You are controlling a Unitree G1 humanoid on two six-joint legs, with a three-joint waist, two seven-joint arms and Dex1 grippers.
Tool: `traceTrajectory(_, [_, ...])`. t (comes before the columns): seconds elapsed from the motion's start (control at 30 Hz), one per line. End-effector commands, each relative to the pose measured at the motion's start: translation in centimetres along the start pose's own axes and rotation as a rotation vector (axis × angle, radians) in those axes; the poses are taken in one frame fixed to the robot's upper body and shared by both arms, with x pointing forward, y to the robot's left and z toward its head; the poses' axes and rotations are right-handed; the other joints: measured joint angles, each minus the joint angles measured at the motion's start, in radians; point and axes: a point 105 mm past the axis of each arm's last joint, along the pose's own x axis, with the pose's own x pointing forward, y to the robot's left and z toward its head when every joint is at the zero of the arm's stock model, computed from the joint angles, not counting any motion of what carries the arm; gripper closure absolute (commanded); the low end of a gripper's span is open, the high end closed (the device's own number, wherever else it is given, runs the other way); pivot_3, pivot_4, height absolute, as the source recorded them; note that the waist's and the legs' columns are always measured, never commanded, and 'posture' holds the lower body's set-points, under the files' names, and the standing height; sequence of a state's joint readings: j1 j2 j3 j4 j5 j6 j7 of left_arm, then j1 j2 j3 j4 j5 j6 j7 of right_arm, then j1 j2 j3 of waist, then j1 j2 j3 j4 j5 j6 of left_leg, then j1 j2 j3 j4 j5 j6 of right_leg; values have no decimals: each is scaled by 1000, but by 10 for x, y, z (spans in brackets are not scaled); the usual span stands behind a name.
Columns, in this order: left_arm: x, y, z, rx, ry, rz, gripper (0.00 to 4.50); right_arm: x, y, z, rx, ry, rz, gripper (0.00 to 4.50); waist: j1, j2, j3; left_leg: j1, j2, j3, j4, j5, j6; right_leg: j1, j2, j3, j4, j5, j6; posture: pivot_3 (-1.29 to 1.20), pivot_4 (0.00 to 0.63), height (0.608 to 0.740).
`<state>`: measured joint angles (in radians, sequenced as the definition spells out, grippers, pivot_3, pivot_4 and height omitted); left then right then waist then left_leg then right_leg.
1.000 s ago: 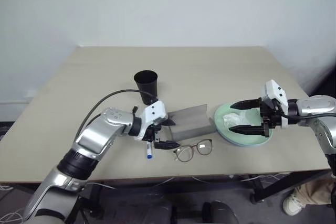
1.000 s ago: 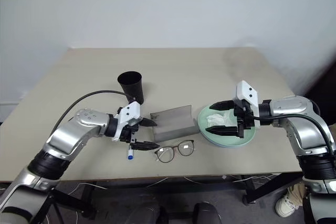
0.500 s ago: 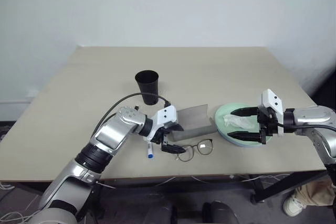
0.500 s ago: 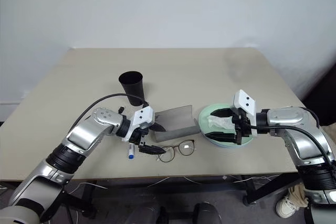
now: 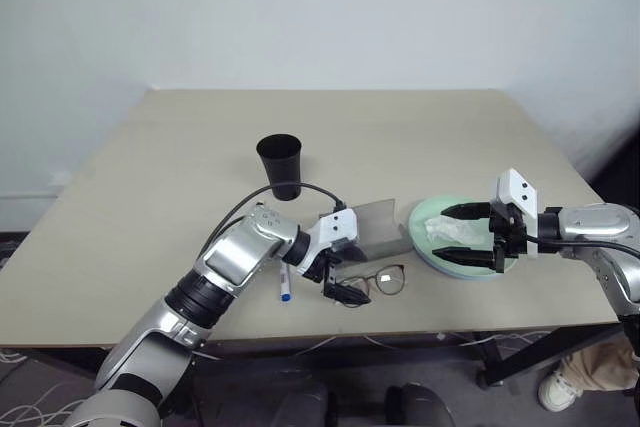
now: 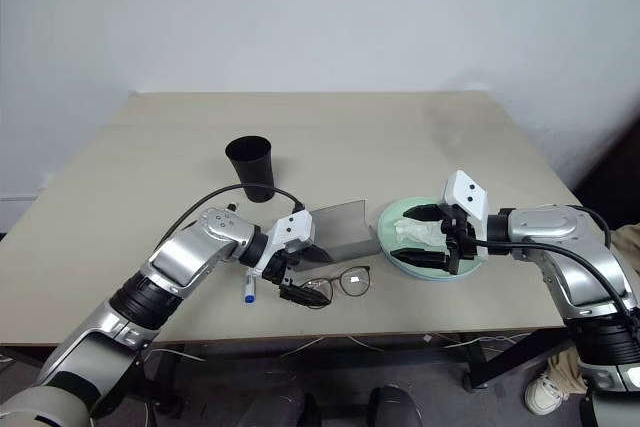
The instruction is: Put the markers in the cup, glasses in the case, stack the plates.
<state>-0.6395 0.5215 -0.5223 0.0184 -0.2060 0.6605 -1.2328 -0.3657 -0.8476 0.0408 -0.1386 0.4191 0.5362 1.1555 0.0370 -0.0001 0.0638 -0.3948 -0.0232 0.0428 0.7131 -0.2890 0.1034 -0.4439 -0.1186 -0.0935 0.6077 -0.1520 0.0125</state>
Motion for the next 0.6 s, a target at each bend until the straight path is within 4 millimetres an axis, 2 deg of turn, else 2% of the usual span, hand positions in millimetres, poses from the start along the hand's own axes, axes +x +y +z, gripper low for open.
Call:
traceTrajectory(0.03, [-2,3,9,33,0,0,0,-2,-2,8,-35,-15,-22,116,0,0,0,0,0,0,0,0,0,0,0,0,0,0,0,0,0,723])
traceTrajectory(0.43, [11,5,11,22,-21,-15,0,-3,-2,5,-24,-6,-43,116,0,0,0,0,0,0,1,-1,1,0,0,0,0,0,1,0,0,723])
traceTrajectory(0.53, [14,5,11,22,-19,-19,613,-3,-2,5,-23,-6,-50,87,0,0,0,0,0,0,1,-1,1,0,0,0,0,0,1,0,0,723])
traceTrajectory(0.6, [14,6,12,22,-21,-17,1268,-3,-2,5,-22,-5,-52,87,0,0,0,0,0,0,1,-1,1,0,0,0,0,0,1,0,0,723])
